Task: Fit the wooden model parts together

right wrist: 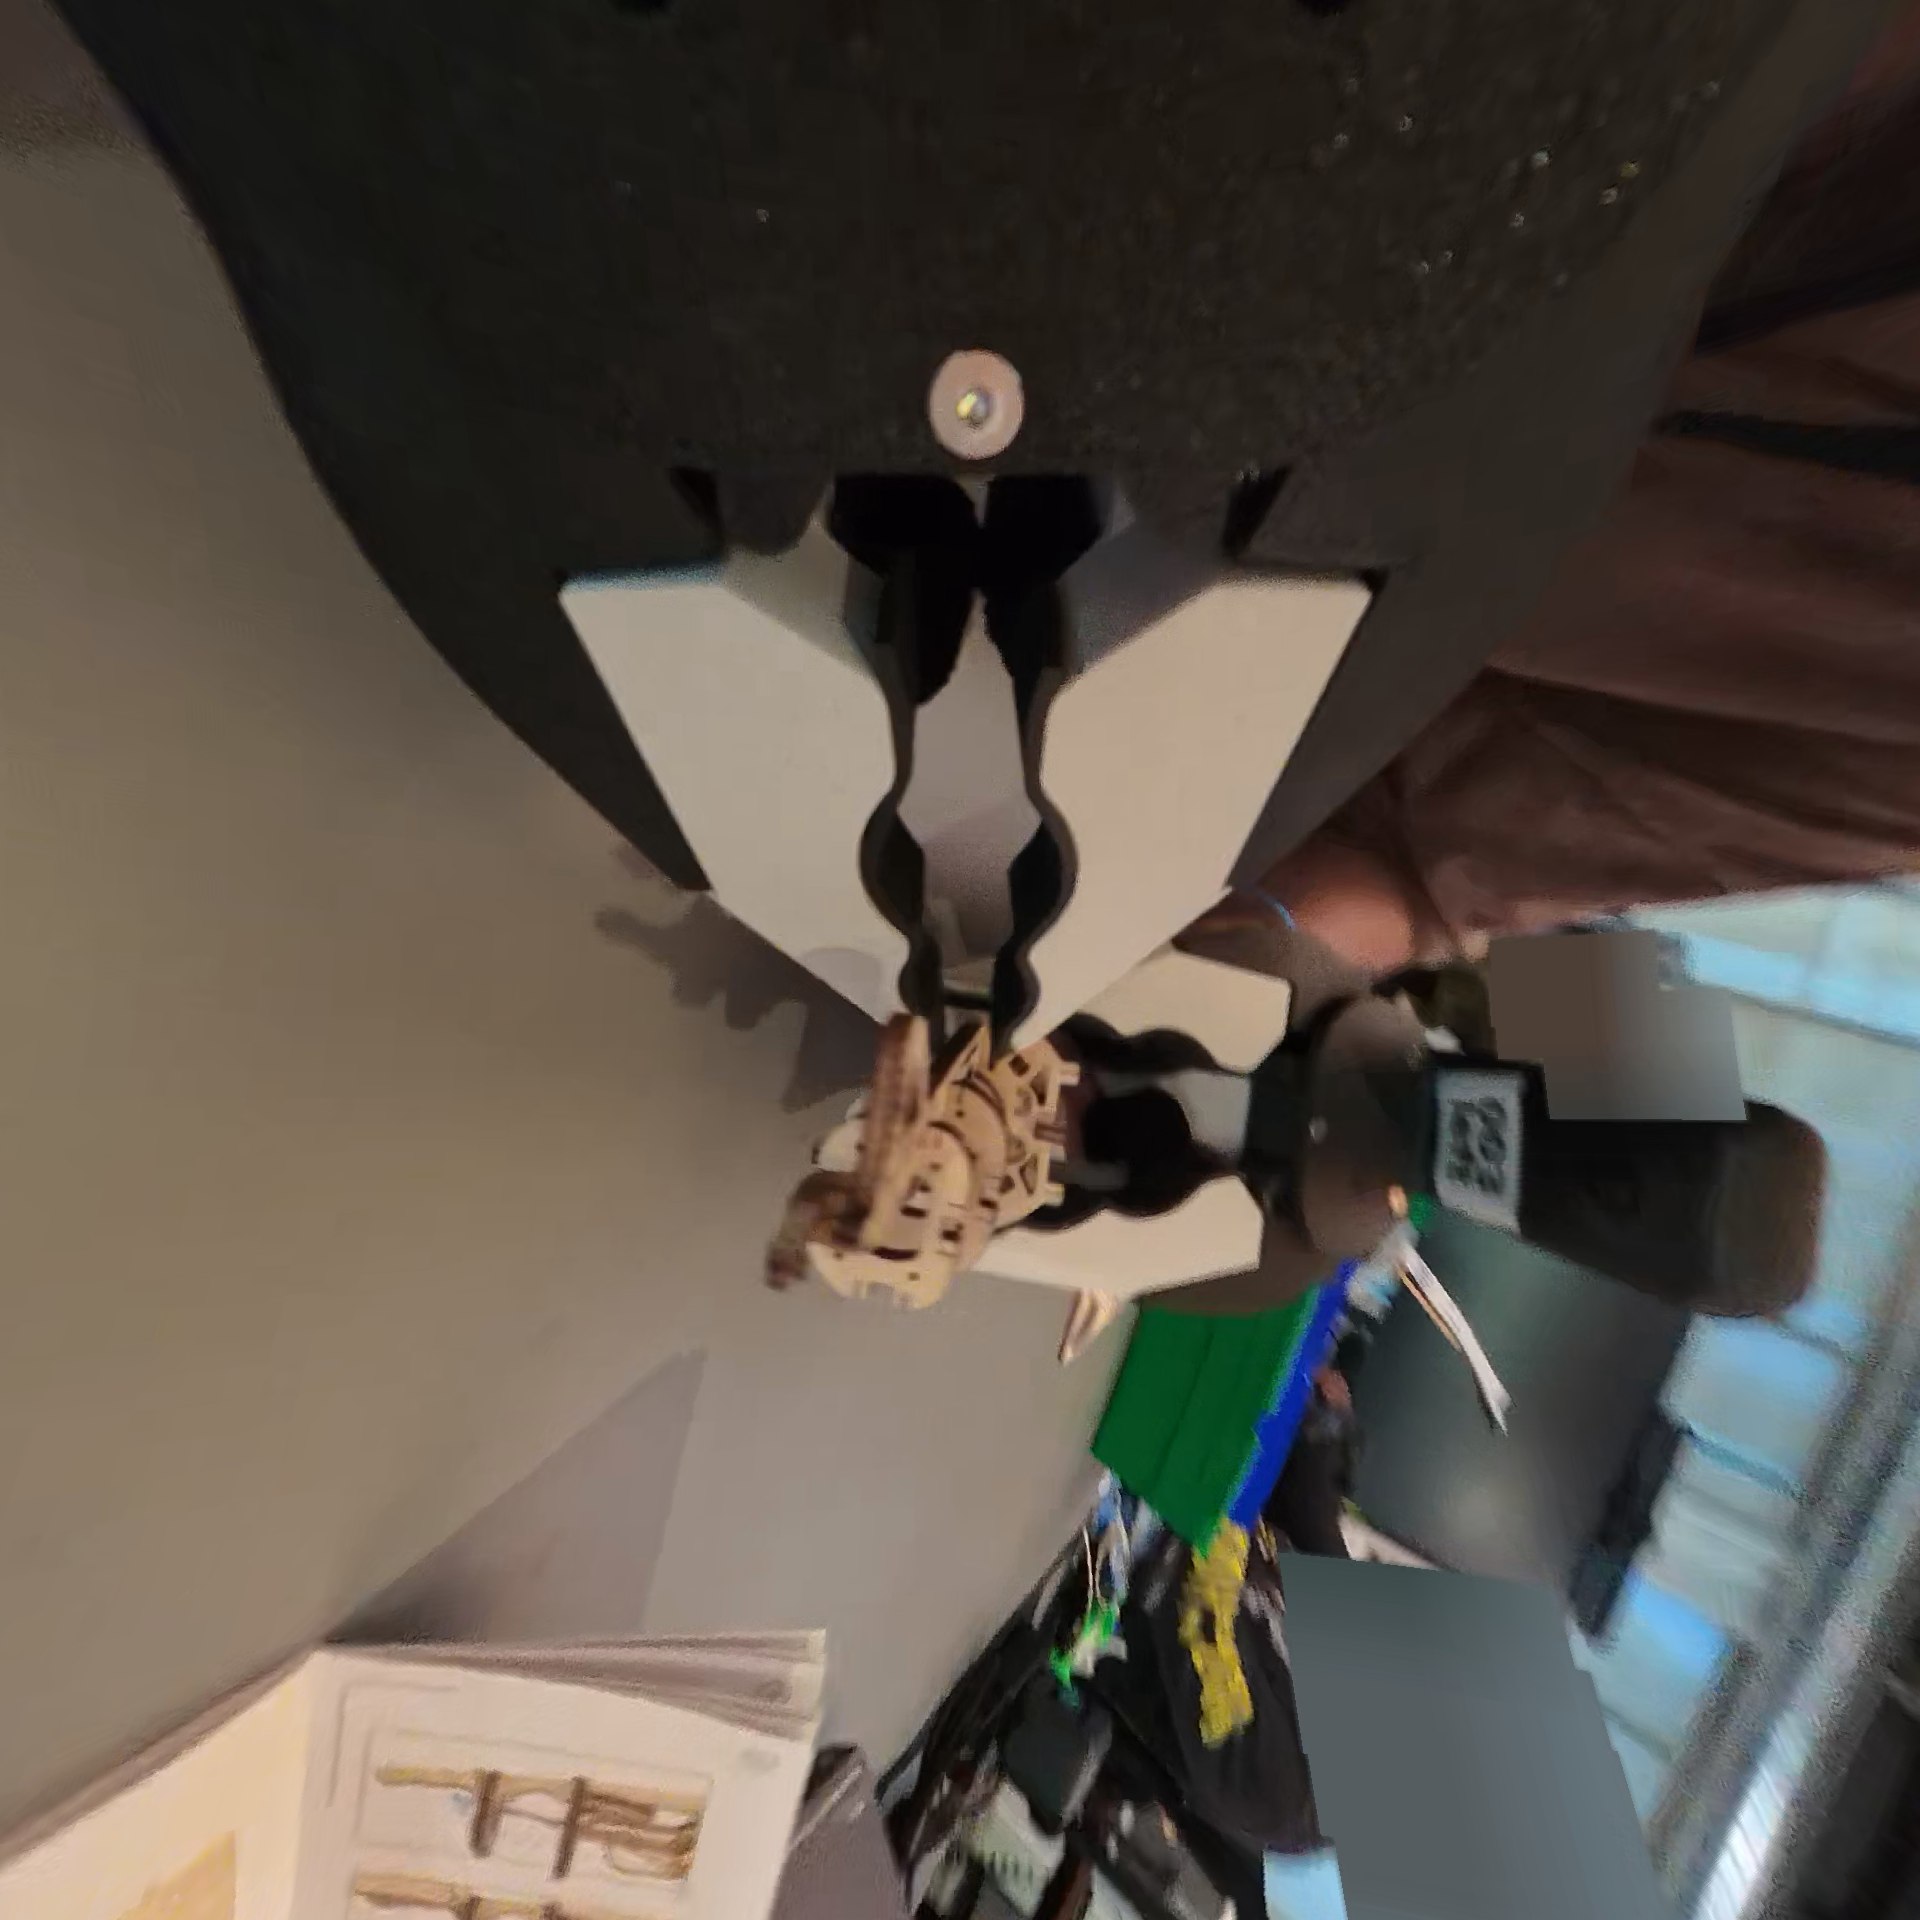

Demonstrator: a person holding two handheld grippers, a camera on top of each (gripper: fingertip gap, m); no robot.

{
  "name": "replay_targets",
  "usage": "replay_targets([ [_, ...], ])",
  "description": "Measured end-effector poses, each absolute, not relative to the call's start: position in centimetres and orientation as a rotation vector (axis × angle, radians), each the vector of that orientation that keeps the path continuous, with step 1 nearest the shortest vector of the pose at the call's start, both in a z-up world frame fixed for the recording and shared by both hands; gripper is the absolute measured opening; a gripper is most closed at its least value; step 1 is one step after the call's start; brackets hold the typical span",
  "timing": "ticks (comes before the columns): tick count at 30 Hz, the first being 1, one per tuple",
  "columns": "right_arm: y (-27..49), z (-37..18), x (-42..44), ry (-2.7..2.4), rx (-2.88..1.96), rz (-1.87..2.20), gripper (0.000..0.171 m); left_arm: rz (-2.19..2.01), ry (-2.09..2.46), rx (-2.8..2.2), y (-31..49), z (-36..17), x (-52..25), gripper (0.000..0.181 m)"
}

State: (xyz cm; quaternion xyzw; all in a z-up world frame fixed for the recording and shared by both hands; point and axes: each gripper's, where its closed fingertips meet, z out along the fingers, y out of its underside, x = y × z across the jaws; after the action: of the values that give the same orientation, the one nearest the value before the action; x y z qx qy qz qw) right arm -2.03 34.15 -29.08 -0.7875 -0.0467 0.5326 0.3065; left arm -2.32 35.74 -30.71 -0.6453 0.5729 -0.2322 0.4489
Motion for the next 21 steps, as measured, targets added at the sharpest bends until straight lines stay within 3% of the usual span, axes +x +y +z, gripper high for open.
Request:
replay_targets([
  [1,33.9,-29.2,-1.9,-0.23,-2.095,1.351,0.008,-0.539,1.447,-1.567,35.9,-30.9,-2.5,0.045],
  [4,32.8,-29.0,-0.6,-0.638,-2.044,1.125,0.004,-0.491,1.523,-1.474,35.7,-31.0,-3.1,0.044],
  [6,33.5,-27.8,0.9,-0.699,-1.942,1.028,0.015,-0.467,1.542,-1.452,35.9,-31.0,-3.6,0.044],
  [8,33.8,-27.9,2.2,-0.636,-2.008,1.092,0.032,-0.437,1.555,-1.418,35.8,-30.9,-3.5,0.044],
  [12,34.2,-28.8,2.9,-0.457,-2.116,1.353,0.034,-0.322,1.606,-1.292,35.1,-30.9,-3.3,0.044],
  [19,32.9,-29.4,1.2,-0.404,-2.098,1.635,0.004,-0.289,1.634,-1.248,34.7,-31.1,-3.1,0.045],
  [21,32.8,-29.2,1.2,-0.409,-2.081,1.656,0.003,-0.293,1.639,-1.238,34.5,-31.1,-3.0,0.045],
])
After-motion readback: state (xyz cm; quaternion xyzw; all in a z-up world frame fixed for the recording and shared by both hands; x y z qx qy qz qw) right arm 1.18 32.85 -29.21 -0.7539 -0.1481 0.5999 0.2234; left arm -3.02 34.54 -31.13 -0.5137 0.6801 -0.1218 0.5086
